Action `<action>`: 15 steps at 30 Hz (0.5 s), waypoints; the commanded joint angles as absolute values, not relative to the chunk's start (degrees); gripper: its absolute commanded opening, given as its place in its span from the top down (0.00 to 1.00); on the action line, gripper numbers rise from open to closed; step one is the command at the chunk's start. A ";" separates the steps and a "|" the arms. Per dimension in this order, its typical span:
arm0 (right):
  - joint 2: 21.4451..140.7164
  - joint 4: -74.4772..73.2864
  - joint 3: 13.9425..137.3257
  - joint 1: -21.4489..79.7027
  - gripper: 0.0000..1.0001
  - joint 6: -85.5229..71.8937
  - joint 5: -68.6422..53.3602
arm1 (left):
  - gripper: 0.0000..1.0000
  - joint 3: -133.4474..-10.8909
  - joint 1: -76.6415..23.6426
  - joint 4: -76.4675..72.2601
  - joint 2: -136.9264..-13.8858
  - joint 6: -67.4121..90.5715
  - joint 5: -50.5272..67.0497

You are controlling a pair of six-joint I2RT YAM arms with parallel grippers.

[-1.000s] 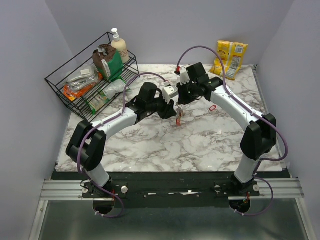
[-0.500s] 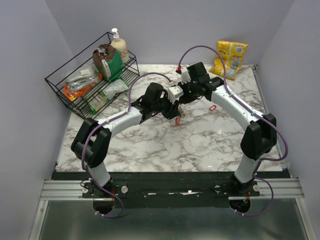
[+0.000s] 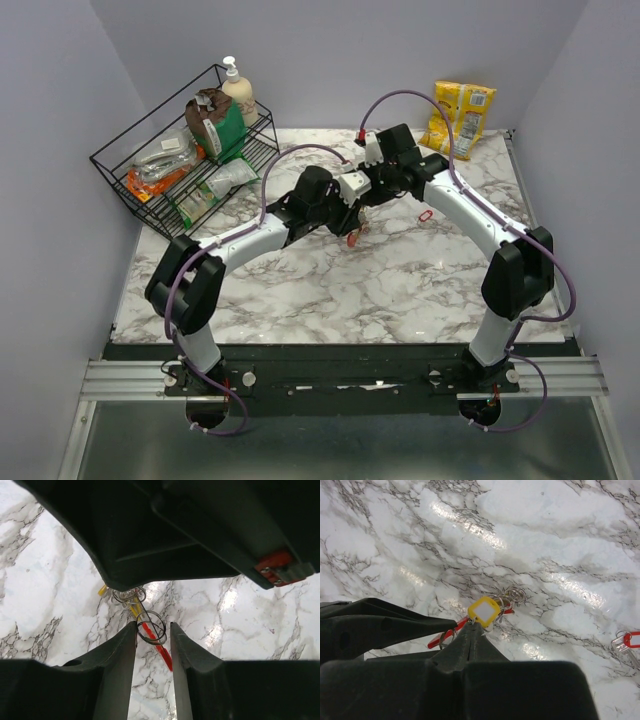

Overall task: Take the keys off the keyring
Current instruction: Pick up the keyring from the center of the board.

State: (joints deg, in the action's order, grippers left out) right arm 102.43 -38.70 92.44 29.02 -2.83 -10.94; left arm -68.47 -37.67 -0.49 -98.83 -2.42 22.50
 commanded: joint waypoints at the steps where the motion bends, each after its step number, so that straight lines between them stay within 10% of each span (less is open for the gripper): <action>1: 101.60 -38.06 91.41 29.62 0.99 -2.46 -11.25 | 0.62 -69.87 -38.32 -0.26 -100.72 -3.60 19.51; 15: 100.37 -38.23 90.35 28.48 0.99 -1.85 -11.78 | 0.92 -71.36 -38.32 1.39 -102.39 -4.75 19.42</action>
State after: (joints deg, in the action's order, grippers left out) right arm 102.41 -37.93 91.53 28.21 -2.72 -10.76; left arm -69.78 -37.89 -0.56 -100.27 -3.95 20.38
